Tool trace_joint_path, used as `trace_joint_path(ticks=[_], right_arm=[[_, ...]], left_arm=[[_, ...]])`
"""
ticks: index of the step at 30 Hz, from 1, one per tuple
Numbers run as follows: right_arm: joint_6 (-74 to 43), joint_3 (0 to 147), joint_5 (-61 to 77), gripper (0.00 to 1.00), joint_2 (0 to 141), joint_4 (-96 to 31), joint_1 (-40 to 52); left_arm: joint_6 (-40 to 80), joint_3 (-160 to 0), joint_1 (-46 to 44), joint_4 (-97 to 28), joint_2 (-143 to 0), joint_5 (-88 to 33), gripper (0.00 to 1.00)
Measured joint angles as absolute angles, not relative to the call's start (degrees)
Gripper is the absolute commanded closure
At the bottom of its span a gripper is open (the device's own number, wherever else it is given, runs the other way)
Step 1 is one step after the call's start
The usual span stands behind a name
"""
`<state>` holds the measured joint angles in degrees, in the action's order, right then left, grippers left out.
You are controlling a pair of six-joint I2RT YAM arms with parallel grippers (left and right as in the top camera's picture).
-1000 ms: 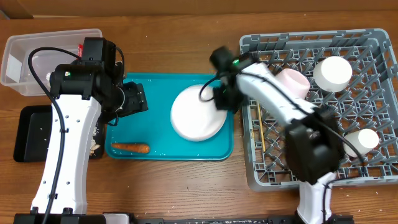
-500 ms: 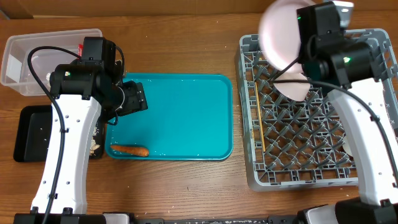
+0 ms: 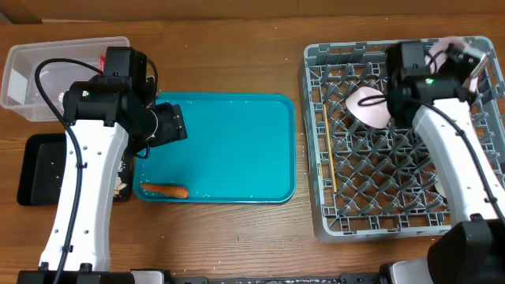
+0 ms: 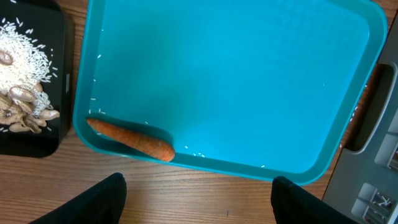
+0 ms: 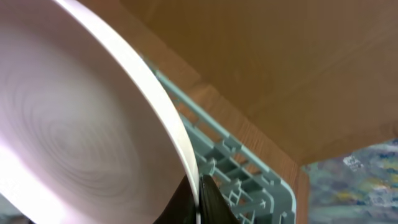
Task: Sort waste into correct bins and load items into the dishwasher
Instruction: 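Lower the white plate upright into the rack and release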
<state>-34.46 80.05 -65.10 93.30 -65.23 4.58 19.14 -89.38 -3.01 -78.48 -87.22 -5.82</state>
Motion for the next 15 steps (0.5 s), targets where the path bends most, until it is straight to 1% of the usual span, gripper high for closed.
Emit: trace_joint_path(ticks=[6,13,15], right_arm=[[-39.0,73.8,-61.9,0.96,93.4,-67.1,4.8],[-41.0,73.2,-57.7,0.96,93.4,-67.9,7.5],[-41.3,73.2,-56.6,0.96,93.4,-67.9,8.7]], left_arm=[[19.1,-89.4,-3.0,-78.4,-87.2,-5.7,0.24],[19.1,-89.4,-3.0,-78.2,-87.2,-5.7,0.23],[19.1,-89.4,-3.0,-78.2,-87.2,-5.7,0.22]])
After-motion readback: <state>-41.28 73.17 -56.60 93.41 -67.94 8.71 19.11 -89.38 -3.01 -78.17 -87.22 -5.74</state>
